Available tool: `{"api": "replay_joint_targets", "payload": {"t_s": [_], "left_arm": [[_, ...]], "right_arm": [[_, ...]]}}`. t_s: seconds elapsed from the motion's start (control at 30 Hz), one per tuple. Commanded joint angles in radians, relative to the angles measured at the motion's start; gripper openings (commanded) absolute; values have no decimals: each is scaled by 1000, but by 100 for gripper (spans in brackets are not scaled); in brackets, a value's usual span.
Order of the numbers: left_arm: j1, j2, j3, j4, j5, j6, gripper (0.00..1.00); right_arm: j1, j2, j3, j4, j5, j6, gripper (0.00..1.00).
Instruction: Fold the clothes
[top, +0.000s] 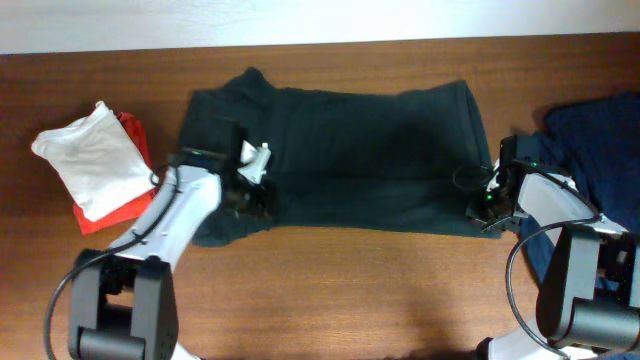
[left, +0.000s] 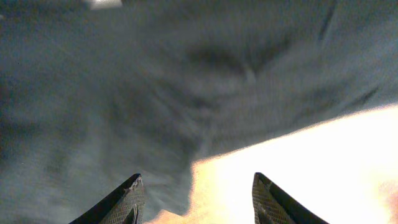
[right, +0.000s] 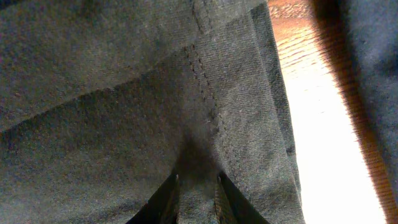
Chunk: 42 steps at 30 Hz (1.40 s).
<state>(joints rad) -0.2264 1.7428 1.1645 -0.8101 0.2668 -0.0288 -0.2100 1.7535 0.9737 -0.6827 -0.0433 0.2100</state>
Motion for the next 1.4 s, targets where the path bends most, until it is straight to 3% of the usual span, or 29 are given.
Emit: {"api": "replay_joint_targets", "payload": {"t_s": [0.0,0.07,0.23,0.27,0.3,0.33,0.4,0.47,0.57,0.63,0.7,0.77,0.9,0.93,1.07,1.17,1.23,1.27,1.37], "left_arm": [[-77,-1,-81,10,-198,19,55],[-102,-1,-102,26,-268,18,55],[-105,39,-104,49,-251,18,50],[-109,53,-104,50,-251,18,44],[-109,66,-104,53,-252,18,27],[-109,71,-103,62,-252,18,1],[-99,57,-45,49,-252,14,0],[-61,33,138,20,-244,14,0],[-36,32,292,90,-244,14,1],[-39,34,301,96,-244,14,67],[-35,34,298,-17,-248,15,97],[-16,34,296,-153,-249,14,99],[93,34,243,-260,-317,-163,99],[124,34,210,-256,-323,-165,94],[195,34,50,-181,-369,-188,56],[195,35,-20,-132,-370,-187,41],[195,35,-21,-115,-370,-187,22],[195,35,-21,-114,-370,-187,16],[195,35,-21,-156,-429,-187,12]], "right_arm": [[-6,4,-18,2,1,5,24],[-6,4,-18,2,1,5,23],[-6,4,-18,2,1,5,23],[-6,4,-18,2,1,5,23],[-6,4,-18,2,1,5,23],[-6,4,-18,2,1,5,23],[-6,4,-18,2,2,5,22],[-6,4,-18,2,2,5,22],[-6,4,-18,2,2,5,22],[-6,4,-18,2,2,5,22],[-6,4,-18,3,2,5,22],[-6,4,-18,5,2,5,22],[-6,4,-18,2,2,5,22],[-6,4,-18,2,2,5,22],[-6,4,-18,-12,2,5,22],[-6,4,-18,-13,2,5,22],[-6,4,-18,-13,1,5,22],[-6,4,-18,-13,2,5,22],[-6,4,-18,-17,2,5,22]]}}
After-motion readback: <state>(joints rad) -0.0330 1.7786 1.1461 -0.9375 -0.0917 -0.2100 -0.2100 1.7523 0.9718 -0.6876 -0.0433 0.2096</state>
